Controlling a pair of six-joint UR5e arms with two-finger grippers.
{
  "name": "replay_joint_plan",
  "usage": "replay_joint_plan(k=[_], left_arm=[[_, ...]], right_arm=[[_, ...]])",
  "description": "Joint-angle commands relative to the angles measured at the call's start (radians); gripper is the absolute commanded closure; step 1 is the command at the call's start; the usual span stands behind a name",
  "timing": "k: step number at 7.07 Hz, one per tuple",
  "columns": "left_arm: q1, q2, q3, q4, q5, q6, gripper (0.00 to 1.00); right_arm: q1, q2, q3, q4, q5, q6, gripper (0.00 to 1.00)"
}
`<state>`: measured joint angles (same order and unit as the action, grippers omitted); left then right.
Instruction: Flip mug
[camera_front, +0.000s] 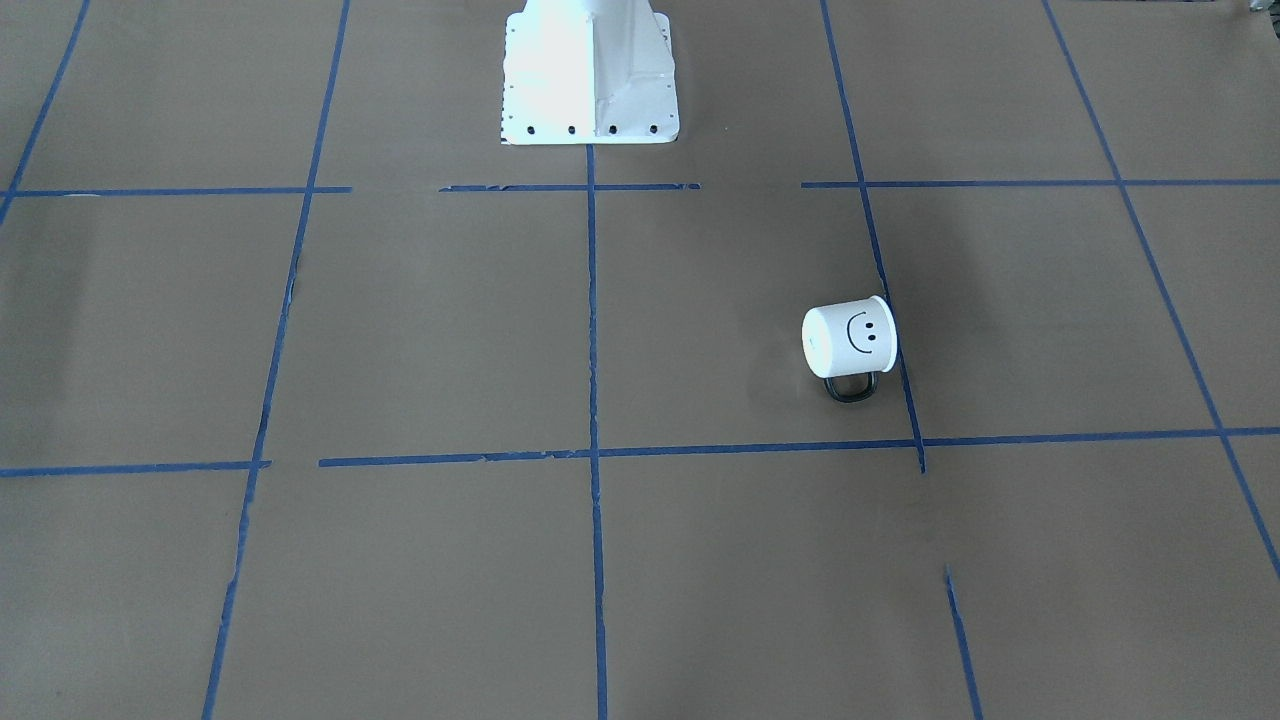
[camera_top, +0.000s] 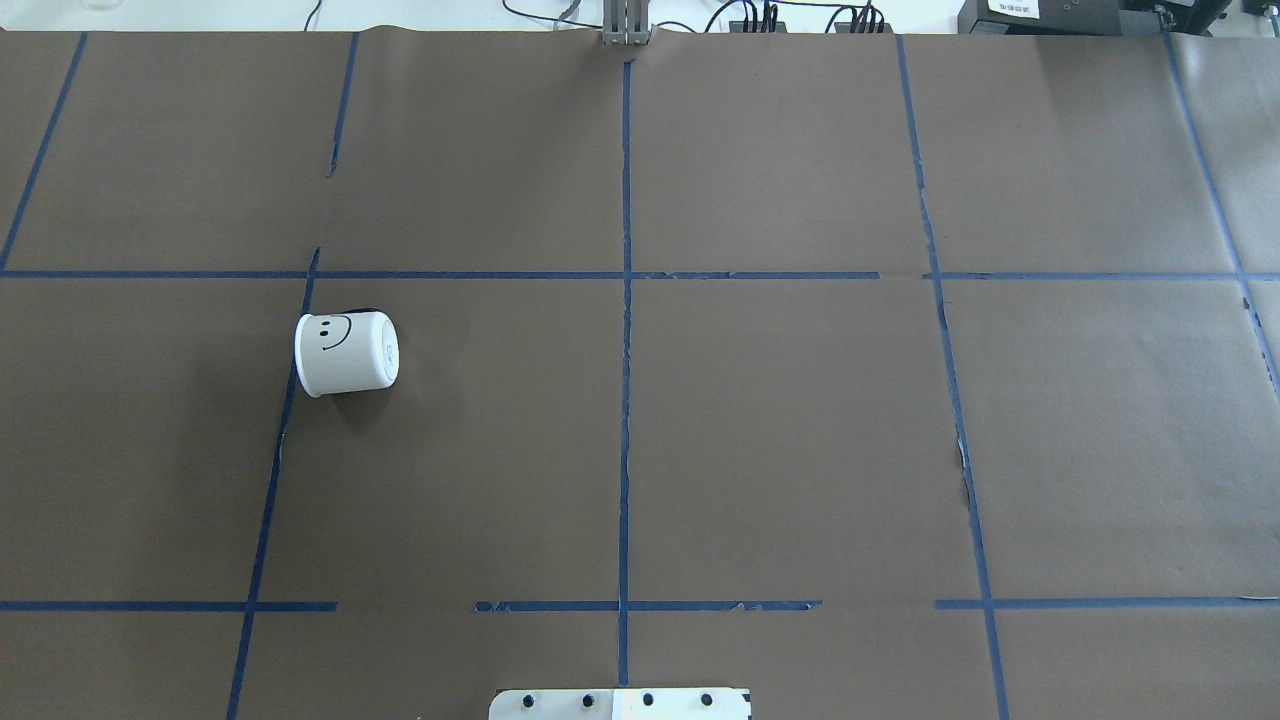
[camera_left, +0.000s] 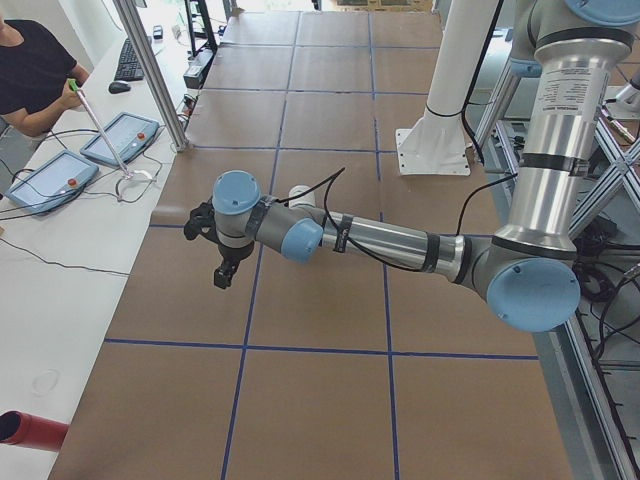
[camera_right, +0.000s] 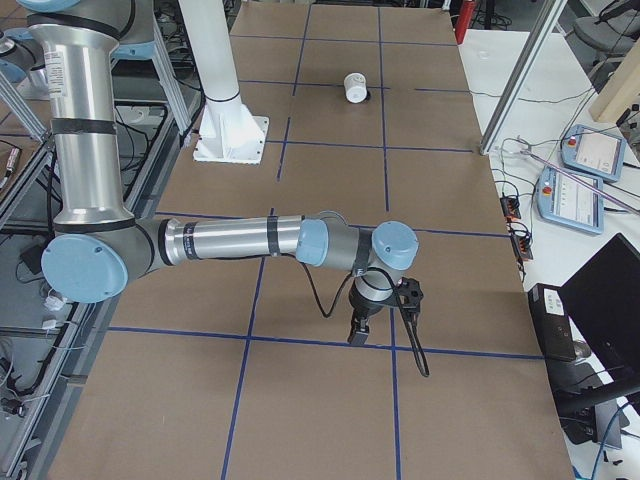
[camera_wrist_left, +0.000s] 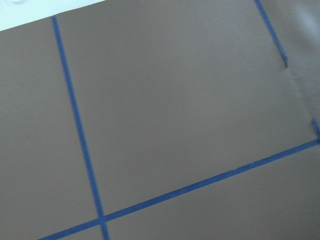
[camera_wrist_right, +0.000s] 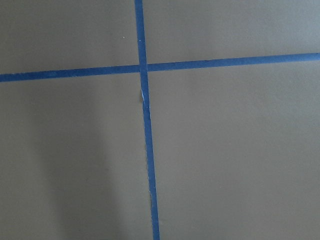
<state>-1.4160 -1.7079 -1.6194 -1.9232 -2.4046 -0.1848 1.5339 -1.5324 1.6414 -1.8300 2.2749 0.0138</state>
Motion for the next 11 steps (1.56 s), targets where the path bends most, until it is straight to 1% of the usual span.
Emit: replay_joint_plan(k=[1,2,3,5,6,7,9,10,11], left_arm=[[0.118,-0.006,0.054,-0.287,-0.014,-0.331,0.00],[0.135,-0.006,0.118,-0.450,-0.019,-0.469,0.00],[0.196,-0.004,0.142,-0.588,-0.022,-0.658,0.00],[0.258,-0.006,0.220,-0.882,-0.016,-0.995,0.00],[0.282,-0.004,0.261,-1.007,-0.008,-1.107,0.00],[0.302,-0.004,0.292,-1.121,0.025,-1.199,0.00],[0.371,-0.007,0.300,-1.258,0.131,-1.384,0.00],[0.423,-0.010,0.300,-1.319,0.204,-1.454,0.00],[0.452,-0.025,0.300,-1.330,0.216,-1.491,0.00]], right_arm=[[0.000,0.000,0.000,0.000,0.000,0.000,0.00],[0.000,0.000,0.000,0.000,0.000,0.000,0.00],[0.000,0.000,0.000,0.000,0.000,0.000,0.00],[0.000,0.000,0.000,0.000,0.000,0.000,0.00],[0.000,0.000,0.000,0.000,0.000,0.000,0.00],[0.000,0.000,0.000,0.000,0.000,0.000,0.00],[0.000,0.000,0.000,0.000,0.000,0.000,0.00],[0.000,0.000,0.000,0.000,0.000,0.000,0.00],[0.000,0.000,0.000,0.000,0.000,0.000,0.00]])
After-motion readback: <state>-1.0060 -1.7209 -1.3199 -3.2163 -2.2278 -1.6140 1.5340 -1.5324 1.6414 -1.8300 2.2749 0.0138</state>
